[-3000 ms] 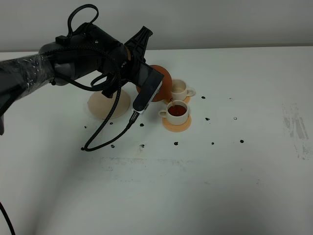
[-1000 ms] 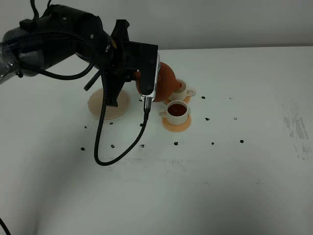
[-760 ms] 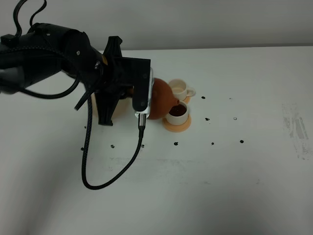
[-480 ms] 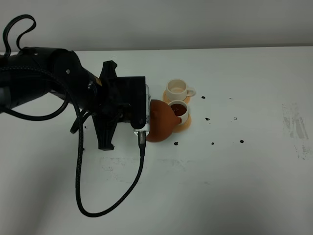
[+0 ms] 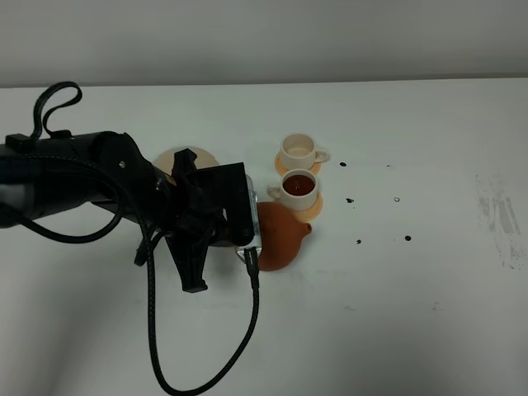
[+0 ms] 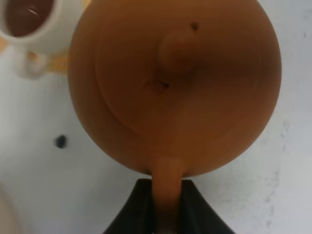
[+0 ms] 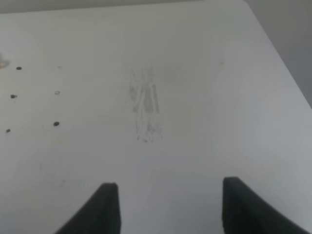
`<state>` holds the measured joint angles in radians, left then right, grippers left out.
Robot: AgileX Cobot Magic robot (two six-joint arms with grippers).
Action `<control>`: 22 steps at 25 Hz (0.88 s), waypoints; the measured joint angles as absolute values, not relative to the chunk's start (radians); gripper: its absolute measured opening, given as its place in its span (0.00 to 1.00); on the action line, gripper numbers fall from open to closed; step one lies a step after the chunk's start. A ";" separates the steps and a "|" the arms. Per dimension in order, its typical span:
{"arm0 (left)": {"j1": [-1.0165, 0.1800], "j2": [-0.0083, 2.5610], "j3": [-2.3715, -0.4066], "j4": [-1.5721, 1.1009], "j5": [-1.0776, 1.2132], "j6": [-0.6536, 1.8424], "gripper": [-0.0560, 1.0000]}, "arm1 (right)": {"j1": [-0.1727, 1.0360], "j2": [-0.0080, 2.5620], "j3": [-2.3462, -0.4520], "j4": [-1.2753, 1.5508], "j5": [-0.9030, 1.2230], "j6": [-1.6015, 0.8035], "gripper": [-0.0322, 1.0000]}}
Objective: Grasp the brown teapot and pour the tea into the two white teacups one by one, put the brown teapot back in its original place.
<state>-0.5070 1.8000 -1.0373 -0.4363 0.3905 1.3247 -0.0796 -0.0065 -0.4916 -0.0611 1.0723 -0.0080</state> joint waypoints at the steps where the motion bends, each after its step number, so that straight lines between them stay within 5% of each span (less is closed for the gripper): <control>1: -0.507 1.814 -1.035 -0.448 0.389 1.327 0.15 | -0.080 -0.006 -0.492 -0.061 1.072 -0.008 0.47; 22: -0.515 1.827 -1.034 -0.526 0.313 1.403 0.15 | -0.080 -0.006 -0.492 -0.061 1.072 -0.008 0.47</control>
<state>-0.5150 1.8273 -1.0338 -0.5260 0.3128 1.4029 -0.0796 -0.0065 -0.4916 -0.0611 1.0723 -0.0080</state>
